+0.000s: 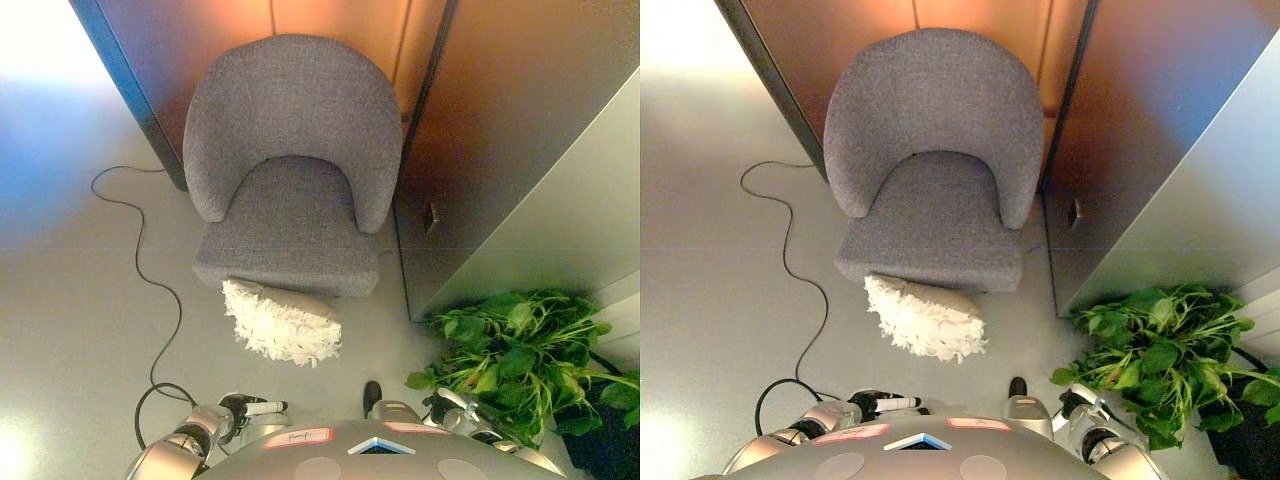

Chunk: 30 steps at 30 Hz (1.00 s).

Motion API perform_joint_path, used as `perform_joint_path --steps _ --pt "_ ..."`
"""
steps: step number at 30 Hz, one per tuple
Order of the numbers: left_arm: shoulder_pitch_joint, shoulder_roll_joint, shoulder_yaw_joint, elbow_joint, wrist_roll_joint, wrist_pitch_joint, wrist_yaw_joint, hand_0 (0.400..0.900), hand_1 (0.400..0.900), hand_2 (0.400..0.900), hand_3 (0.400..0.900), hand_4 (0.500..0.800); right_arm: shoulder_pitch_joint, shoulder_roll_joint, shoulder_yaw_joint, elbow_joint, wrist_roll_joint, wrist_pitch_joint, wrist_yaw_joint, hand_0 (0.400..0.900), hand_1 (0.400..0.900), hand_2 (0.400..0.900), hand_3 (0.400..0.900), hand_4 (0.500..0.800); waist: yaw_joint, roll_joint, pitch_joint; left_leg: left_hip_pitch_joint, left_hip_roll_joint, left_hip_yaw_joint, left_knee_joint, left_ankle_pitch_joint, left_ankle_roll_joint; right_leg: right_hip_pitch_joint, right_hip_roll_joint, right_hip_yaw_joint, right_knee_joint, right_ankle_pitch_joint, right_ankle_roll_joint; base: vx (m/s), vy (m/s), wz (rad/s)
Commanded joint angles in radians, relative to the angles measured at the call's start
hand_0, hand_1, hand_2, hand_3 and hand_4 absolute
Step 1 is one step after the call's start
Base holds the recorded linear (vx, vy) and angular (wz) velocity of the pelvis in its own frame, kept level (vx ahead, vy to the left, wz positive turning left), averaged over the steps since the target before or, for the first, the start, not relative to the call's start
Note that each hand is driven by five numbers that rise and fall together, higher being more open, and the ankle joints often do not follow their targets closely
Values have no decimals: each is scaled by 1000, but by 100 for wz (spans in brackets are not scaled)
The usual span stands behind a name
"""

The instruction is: Pick up the pillow and put it on the sofa.

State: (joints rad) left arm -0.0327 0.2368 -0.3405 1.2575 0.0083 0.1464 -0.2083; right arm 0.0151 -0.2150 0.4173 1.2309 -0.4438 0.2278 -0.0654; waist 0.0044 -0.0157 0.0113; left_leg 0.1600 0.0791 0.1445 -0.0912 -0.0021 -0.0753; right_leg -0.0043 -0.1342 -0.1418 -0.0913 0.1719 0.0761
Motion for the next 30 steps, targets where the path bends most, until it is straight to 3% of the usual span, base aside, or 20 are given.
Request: perform_joint_path --steps 1,4,11,17,24,30 --pt "-65 4 2 36 58 -23 1 900 900 900 900 800 -111 -29 27 61 15 -9 7 900 900 900 900 800 -9 1 58 -38 -77 -32 4 -57 73 112 50 -32 33 -182 35 0 0 0" --pt "-68 3 0 32 41 -32 -2 900 900 900 900 800 -114 -33 27 58 18 -11 -1 900 900 900 900 800 -9 1 61 -39 -78 -31 5 -57 74 110 51 -32 35 -183 34 0 0 0" --pt "-70 12 2 25 0 16 -29 900 900 900 900 800 -124 -48 8 49 56 -50 -49 900 900 900 900 800 -3 2 68 -37 -78 -36 5 -57 75 112 50 -38 40 -184 34 13 -10 0" --pt "-58 20 29 24 -105 32 -72 900 900 900 900 800 -160 -72 19 12 25 -89 -68 900 900 900 900 800 23 -8 74 -45 -74 -45 8 -54 75 112 51 -58 54 -193 30 71 -72 14" --pt "-41 33 16 -11 -175 -22 -92 900 900 900 900 800 -244 -115 31 -28 56 -74 -107 900 900 900 900 800 73 -4 109 -110 -60 -78 22 -31 69 57 53 -97 114 -222 9 15 -100 32" --pt "-104 54 -29 -68 -300 -63 -129 900 900 900 900 800 -458 -173 70 -40 152 -18 -123 900 900 900 900 800 120 31 226 -257 -58 -143 71 19 49 -66 46 -145 185 -232 -22 -186 -56 34"
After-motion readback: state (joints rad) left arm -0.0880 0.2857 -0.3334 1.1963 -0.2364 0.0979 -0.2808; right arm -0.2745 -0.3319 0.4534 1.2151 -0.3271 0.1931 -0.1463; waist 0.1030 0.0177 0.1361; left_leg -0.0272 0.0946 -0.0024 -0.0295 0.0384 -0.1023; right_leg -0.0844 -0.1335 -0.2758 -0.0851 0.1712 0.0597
